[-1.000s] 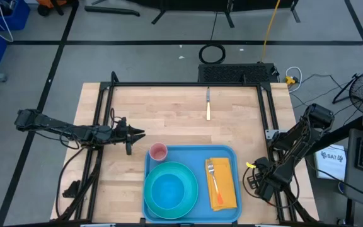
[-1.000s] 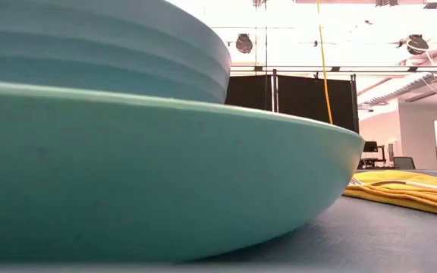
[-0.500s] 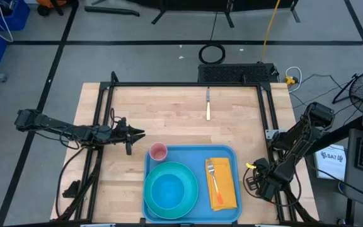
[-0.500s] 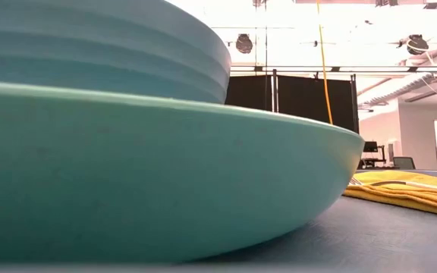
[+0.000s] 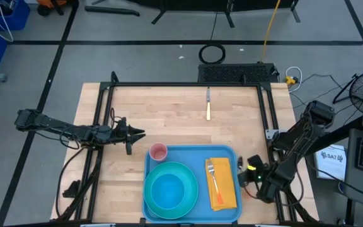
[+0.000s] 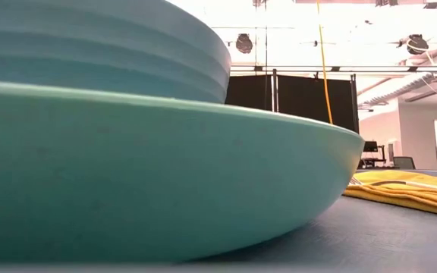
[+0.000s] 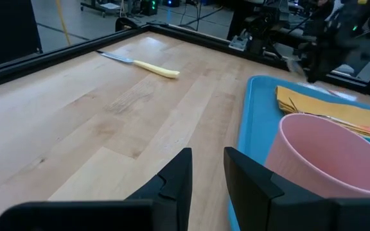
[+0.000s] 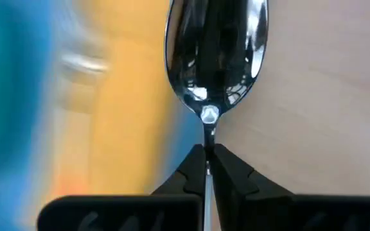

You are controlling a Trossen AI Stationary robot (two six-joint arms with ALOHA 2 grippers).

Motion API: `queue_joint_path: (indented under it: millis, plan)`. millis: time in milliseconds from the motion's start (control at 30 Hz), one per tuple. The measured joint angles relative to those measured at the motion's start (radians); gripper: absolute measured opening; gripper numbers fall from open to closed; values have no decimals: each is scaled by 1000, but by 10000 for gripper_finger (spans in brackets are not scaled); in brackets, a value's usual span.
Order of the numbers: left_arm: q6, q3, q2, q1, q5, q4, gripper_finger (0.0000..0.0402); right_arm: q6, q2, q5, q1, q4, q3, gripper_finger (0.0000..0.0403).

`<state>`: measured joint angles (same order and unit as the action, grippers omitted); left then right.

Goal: Set up tray
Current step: Put the orange spoon on the yellow table napkin to the right of the orange fork

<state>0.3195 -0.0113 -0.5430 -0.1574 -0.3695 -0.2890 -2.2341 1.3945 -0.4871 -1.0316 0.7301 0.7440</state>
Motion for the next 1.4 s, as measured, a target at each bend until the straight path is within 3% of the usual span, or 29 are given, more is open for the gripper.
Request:
queue_joint_path:
  millis: [133, 300, 433, 500, 700, 1400]
  plan:
    - [0, 0, 0, 0, -14, 1, 93, 73, -72, -212, 5, -101, 11, 1]
    - [27, 0, -5, 0, -25, 3, 93, 167, -73, -336, 50, -297, 11, 1]
    - [32, 0, -7, 0, -25, 5, 93, 292, -8, -305, 121, -488, 12, 1]
    - [31, 0, -6, 0, -25, 4, 93, 346, 38, -240, 157, -562, 13, 1]
    - [30, 0, -6, 0, -24, 8, 93, 372, 119, -83, 203, -549, 12, 1]
    - [29, 0, -6, 0, -23, 12, 93, 354, 145, -109, 234, -539, 13, 0]
